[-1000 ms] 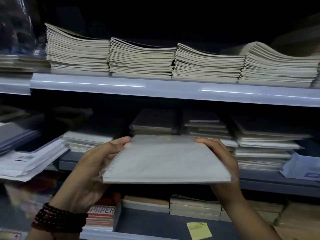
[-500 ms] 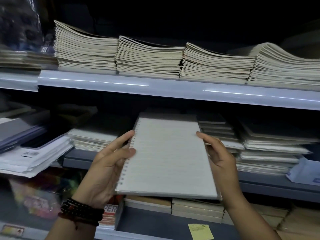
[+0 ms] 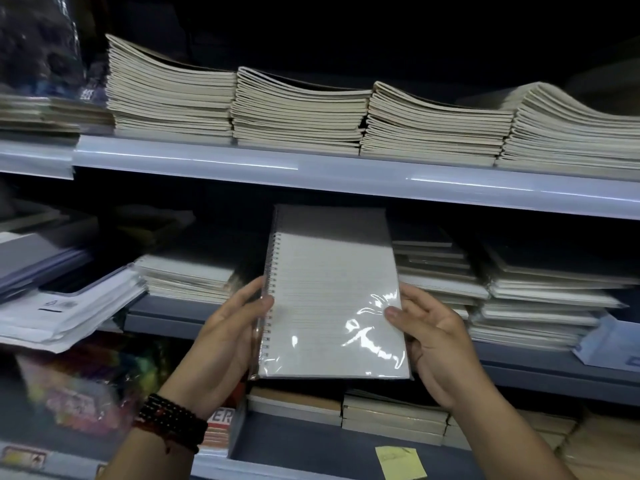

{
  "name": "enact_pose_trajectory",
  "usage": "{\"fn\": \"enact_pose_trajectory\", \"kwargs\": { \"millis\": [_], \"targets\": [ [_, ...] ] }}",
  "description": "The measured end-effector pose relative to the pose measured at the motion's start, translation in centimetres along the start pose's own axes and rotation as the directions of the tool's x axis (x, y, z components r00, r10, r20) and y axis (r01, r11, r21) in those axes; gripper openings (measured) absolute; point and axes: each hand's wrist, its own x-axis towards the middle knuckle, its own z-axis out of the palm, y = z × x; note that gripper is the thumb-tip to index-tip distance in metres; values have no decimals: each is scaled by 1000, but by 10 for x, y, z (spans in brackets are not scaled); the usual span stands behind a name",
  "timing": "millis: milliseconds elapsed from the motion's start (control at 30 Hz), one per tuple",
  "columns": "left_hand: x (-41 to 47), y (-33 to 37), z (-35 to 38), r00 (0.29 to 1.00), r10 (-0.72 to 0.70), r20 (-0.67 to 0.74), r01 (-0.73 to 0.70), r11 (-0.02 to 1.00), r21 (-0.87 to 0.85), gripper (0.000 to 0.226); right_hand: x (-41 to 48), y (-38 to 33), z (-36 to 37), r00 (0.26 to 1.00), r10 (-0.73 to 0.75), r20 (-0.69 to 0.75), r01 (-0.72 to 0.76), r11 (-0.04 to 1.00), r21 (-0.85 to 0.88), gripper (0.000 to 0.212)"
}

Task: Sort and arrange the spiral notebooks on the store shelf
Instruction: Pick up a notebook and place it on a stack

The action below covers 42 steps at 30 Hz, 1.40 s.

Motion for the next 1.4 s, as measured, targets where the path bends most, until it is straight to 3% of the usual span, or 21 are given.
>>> {"fn": "enact_pose_trajectory", "kwargs": {
  "millis": [100, 167, 300, 433, 533, 767, 933, 1133, 1300, 1400],
  "targets": [
    [-3, -5, -8, 990, -139, 16, 135, 980, 148, 38, 4, -1, -4, 998, -46, -32, 46, 999, -2, 45],
    [-4, -7, -12, 986, -169, -5, 167, 970, 174, 39, 7, -1, -4, 998, -52, -47, 52, 999, -13, 46],
    [-2, -13, -28, 994, -61, -86, 76, 980, 184, 57, 12, 2, 1, 1000, -28, 7, 29, 992, -123, 48],
    [1, -23, -44, 976, 22, -219, 13, 987, 157, 43, 13, 3, 12, 951, 154, 268, -80, 960, -269, 71],
    [3, -22, -56, 959, 79, -272, -27, 982, 188, 29, 22, 17, 25, 960, 114, 256, -48, 967, -252, 83],
    [2, -3, -92, 873, 271, -405, -129, 930, 345, 12, 58, 62, 91, 970, -11, 243, 47, 989, -141, 70],
    [9, 21, -122, 770, 340, -539, -212, 934, 287, 18, 77, 91, 151, 962, 21, 272, 4, 996, -93, 63],
    [24, 25, -152, 640, 316, -700, -336, 935, 114, 16, 93, 128, 186, 982, 117, 147, -105, 990, -89, 44],
    [29, 24, -151, 563, 378, -735, -442, 889, 119, 32, 106, 138, 191, 966, 93, 242, -32, 969, -246, 55],
    [42, 23, -151, 568, 404, -717, -417, 893, 172, 41, 121, 145, 196, 966, 41, 254, 64, 917, -393, 49]
  ]
}}
